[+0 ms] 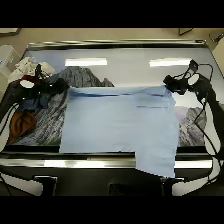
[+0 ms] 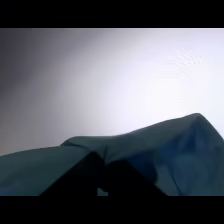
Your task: Fold the clothes and pants, and hang the long-sleeved shirts on hangers.
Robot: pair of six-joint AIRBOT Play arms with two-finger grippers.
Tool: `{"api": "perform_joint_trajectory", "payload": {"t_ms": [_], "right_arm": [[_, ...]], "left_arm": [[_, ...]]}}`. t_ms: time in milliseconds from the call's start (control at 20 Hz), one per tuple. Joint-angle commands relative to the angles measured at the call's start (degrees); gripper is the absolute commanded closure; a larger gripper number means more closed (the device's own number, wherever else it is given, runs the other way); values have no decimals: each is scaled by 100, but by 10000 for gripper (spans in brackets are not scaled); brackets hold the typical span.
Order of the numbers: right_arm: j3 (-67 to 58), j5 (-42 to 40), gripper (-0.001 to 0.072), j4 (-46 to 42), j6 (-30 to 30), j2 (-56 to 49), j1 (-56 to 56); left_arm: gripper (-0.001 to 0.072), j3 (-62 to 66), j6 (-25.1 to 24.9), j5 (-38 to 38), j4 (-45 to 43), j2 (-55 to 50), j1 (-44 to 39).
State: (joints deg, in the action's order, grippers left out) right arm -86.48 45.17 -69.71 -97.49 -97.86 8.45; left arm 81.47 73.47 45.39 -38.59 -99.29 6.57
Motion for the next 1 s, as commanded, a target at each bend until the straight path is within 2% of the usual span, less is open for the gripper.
{"api": "perform_joint_trajectory", "payload": {"t_ms": [0,100,200,400,800,850,900,950], "right_arm": [[-4,1561,662,-514,553,581,-2],[4,2916,662,-1132,529,901,-2],[184,3781,662,-1386,520,933,-2],[992,3530,662,-1377,516,839,-7],[1043,3373,661,-1392,190,481,-7],[1043,3355,635,-1390,107,472,-7],[1012,3351,522,-1392,72,487,-2],[911,3475,375,-1414,92,514,0]], "left_arm": [[681,282,-4,1668,-111,96,398],[681,278,4,2859,-616,114,627],[681,55,188,3646,-1390,114,651],[681,-741,299,3952,-1593,114,586],[681,-824,304,3939,-1655,46,511],[666,-824,304,3939,-1646,33,498],[548,-809,304,3980,-1648,35,503],[312,-756,306,4109,-1650,37,529]]}}
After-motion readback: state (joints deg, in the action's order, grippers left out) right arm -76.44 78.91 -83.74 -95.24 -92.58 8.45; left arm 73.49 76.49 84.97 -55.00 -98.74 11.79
